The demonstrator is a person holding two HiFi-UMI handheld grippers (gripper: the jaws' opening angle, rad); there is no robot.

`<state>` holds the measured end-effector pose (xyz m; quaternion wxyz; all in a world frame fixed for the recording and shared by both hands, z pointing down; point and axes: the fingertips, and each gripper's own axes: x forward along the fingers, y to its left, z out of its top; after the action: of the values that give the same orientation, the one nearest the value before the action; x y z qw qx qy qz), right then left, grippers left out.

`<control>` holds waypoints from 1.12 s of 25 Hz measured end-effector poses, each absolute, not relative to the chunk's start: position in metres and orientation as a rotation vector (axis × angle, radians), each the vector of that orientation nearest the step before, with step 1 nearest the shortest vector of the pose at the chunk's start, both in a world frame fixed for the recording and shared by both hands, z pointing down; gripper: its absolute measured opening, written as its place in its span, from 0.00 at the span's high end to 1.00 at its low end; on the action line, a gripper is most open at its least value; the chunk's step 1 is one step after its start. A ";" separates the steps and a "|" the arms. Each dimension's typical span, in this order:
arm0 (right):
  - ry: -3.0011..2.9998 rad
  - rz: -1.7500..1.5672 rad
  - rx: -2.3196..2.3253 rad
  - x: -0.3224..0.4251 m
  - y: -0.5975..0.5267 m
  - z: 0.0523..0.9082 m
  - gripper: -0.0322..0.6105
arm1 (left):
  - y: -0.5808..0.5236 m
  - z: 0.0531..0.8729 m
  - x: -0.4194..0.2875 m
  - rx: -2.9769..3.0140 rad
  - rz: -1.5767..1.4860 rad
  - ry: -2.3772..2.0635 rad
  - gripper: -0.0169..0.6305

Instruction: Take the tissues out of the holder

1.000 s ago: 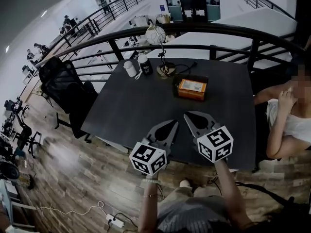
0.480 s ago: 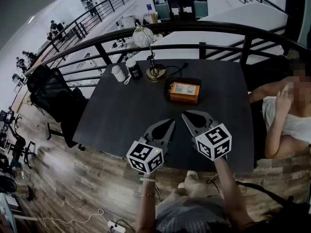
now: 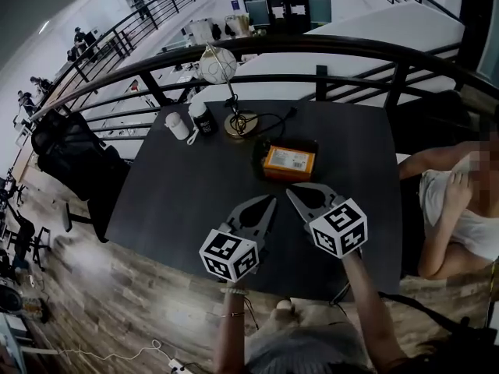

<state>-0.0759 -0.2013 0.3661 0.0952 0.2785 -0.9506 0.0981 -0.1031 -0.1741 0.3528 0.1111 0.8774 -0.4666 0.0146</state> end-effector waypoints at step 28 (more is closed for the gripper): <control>-2.367 0.264 0.365 -0.107 -0.357 0.454 0.74 | -0.297 0.414 -0.146 2.560 0.223 -1.172 0.96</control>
<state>-0.1075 -0.3573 0.4536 0.3580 0.1416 -0.9172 0.1022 -0.1459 -0.2967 0.4140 0.1579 0.8950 -0.4098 0.0780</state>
